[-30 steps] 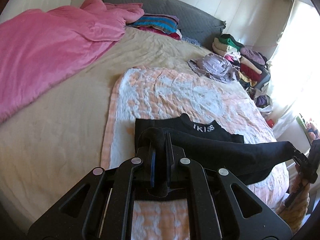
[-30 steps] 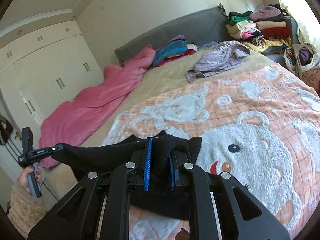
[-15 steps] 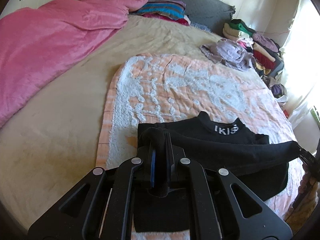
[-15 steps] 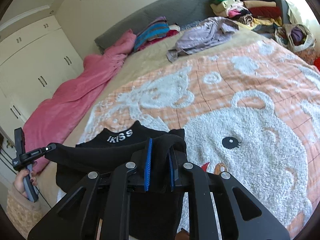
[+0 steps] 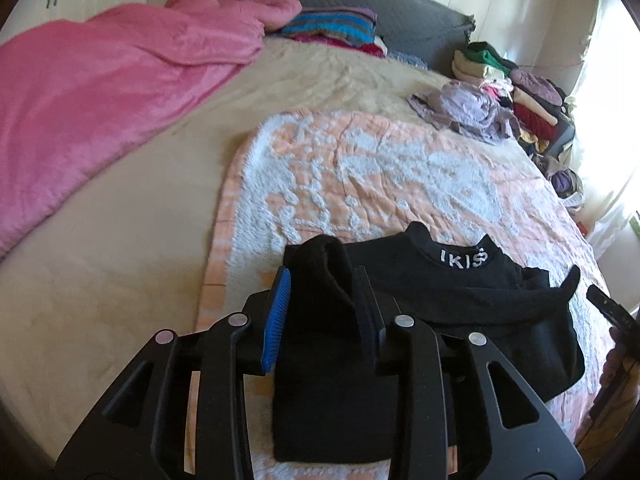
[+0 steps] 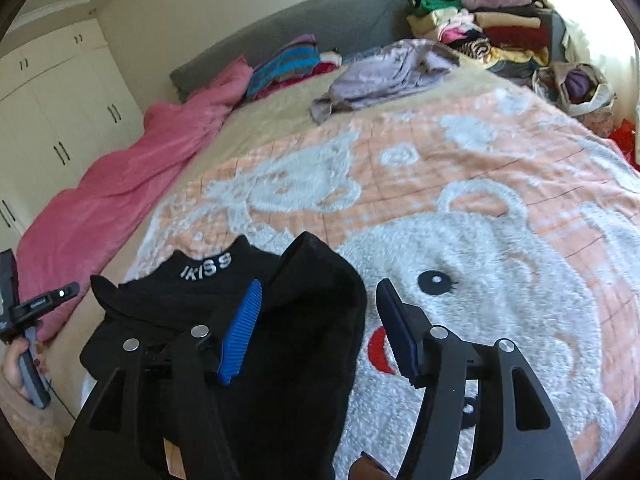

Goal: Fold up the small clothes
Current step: 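Lift the hem with both grippers and fold it over toward the collar, then open both grippers and press the folded edges flat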

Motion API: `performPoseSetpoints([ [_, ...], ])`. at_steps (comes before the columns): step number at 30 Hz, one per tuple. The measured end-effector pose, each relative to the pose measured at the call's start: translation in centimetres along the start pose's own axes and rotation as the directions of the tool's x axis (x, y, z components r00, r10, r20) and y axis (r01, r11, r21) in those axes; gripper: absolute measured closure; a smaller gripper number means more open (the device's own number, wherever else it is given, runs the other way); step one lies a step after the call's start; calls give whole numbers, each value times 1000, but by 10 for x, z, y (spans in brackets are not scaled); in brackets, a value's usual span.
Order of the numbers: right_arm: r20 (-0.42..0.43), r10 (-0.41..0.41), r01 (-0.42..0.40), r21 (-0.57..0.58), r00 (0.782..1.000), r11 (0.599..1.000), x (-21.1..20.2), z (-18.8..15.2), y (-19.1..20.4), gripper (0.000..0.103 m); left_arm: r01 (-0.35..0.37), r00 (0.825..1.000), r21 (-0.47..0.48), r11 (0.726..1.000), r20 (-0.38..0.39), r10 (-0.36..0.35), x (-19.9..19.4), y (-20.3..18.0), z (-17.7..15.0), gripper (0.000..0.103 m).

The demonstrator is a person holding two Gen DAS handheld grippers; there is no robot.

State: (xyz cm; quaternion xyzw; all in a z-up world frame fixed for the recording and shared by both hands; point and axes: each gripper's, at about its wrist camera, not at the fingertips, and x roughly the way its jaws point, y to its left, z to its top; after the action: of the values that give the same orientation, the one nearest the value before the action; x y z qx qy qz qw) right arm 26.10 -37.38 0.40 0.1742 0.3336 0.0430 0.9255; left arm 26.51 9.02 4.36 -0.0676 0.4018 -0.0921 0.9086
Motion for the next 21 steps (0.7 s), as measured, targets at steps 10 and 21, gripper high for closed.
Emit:
performPoseSetpoints([
  [10,-118,-48,15,-266,992,964,18,-34,42,77,71,987,208,975,-158,-38,26,-42,-48,85],
  [21,-164,-81,37,-252,983,967,94,-5,52,77,46,981,253,966,-195,5,85,-60,-25,85],
])
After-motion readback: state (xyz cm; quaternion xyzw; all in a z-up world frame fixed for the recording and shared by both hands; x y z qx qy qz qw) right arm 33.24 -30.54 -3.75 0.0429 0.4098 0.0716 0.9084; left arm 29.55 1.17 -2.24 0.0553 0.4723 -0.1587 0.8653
